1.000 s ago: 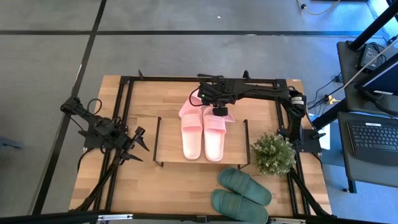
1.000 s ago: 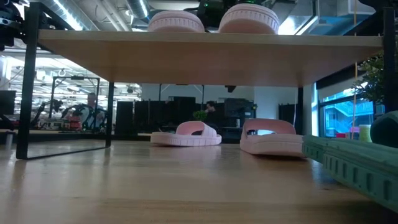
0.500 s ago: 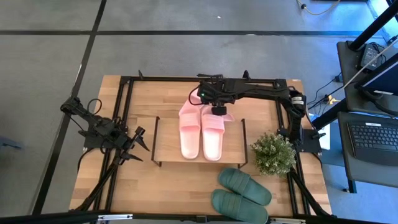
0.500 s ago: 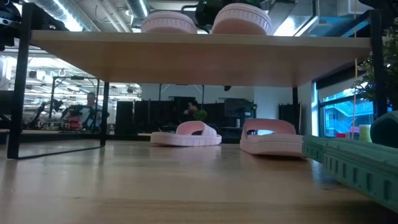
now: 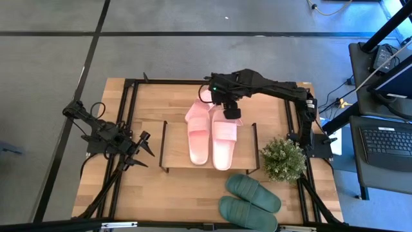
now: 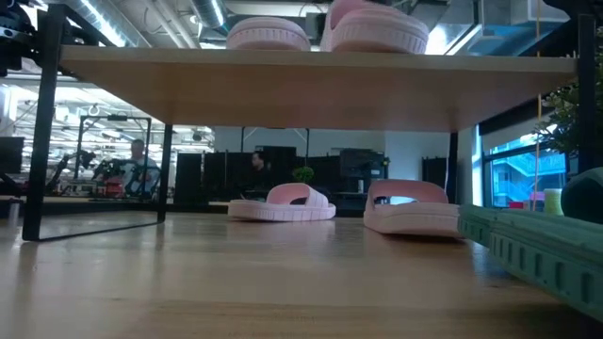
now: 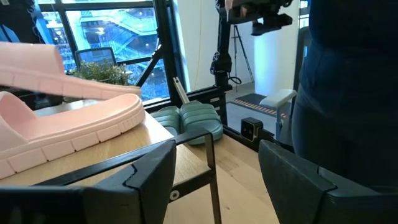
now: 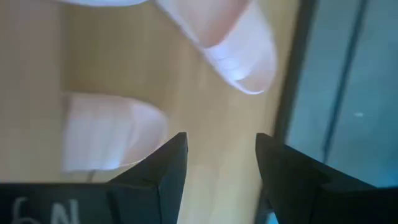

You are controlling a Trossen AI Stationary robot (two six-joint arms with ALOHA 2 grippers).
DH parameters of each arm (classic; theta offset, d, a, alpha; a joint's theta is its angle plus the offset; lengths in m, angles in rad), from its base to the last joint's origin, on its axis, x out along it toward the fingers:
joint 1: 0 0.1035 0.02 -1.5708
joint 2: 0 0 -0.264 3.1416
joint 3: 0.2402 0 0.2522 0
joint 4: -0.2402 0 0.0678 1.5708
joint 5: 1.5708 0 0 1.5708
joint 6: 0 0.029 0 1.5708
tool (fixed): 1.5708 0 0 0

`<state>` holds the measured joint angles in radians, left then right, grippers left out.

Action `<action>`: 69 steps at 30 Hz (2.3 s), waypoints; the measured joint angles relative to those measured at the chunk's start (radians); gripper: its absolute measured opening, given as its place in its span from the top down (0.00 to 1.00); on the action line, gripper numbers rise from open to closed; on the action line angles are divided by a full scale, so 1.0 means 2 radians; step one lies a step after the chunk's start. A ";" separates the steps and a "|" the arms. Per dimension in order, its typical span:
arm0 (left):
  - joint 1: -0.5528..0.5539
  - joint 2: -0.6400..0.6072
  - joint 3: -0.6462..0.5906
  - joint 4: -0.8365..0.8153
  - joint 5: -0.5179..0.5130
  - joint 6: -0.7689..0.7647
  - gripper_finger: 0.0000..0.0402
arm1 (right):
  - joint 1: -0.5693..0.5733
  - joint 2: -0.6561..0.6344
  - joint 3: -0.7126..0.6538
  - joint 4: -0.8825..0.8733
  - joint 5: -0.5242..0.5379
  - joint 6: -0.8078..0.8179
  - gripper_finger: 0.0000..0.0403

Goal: Pick and place slides into the shelf
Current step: Adjust the pink slipper on the shelf

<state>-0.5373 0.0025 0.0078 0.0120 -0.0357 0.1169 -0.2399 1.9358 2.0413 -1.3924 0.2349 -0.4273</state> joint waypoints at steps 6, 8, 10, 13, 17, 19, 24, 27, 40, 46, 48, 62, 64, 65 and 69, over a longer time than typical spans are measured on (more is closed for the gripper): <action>0.000 0.000 0.000 0.000 0.000 0.000 0.45 | -0.019 0.001 -0.001 -0.020 -0.010 0.015 0.53; 0.000 0.000 0.000 0.000 0.000 0.000 0.45 | -0.025 0.004 -0.001 -0.019 -0.008 0.015 0.53; 0.000 0.000 0.000 0.000 0.000 0.000 0.45 | -0.028 0.004 -0.002 -0.017 -0.001 0.013 0.53; 0.000 0.000 0.000 0.000 0.000 0.000 0.45 | -0.029 0.004 -0.002 -0.024 -0.003 -0.003 0.53; 0.000 0.000 0.000 0.000 0.000 0.000 0.45 | -0.029 0.004 -0.002 -0.060 -0.024 -0.011 0.53; 0.000 0.000 0.000 0.000 0.000 0.000 0.45 | -0.030 0.004 -0.002 -0.072 -0.051 -0.011 0.53; 0.000 0.000 0.000 0.000 0.000 0.000 0.45 | -0.033 0.004 -0.002 -0.078 -0.066 0.001 0.53; 0.000 0.000 0.000 0.000 0.000 0.000 0.45 | -0.035 0.004 -0.002 -0.073 -0.047 -0.009 0.53; 0.000 0.000 0.000 0.000 0.000 0.000 0.45 | -0.020 0.004 -0.002 -0.033 0.099 -0.051 0.53; 0.000 0.000 0.000 0.000 0.000 0.000 0.45 | -0.009 0.004 -0.002 -0.029 0.020 -0.051 0.53; 0.000 0.000 0.000 0.000 0.000 0.000 0.45 | -0.009 0.004 -0.002 -0.029 0.004 -0.046 0.53; 0.000 0.000 0.000 0.000 0.000 0.000 0.45 | -0.009 0.001 -0.001 -0.003 0.027 -0.017 0.53; 0.000 0.000 0.000 0.000 0.000 0.000 0.45 | -0.012 0.001 -0.001 0.040 0.040 0.021 0.53; 0.000 0.000 0.000 0.000 0.000 0.000 0.45 | -0.012 0.001 -0.001 0.060 0.055 0.034 0.53; 0.000 0.000 0.000 0.000 0.000 0.000 0.45 | -0.013 0.001 -0.001 0.116 0.080 0.024 0.53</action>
<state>-0.5370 0.0029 0.0078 0.0124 -0.0360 0.1165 -0.2653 1.9381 2.0392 -1.1612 0.3946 -0.3798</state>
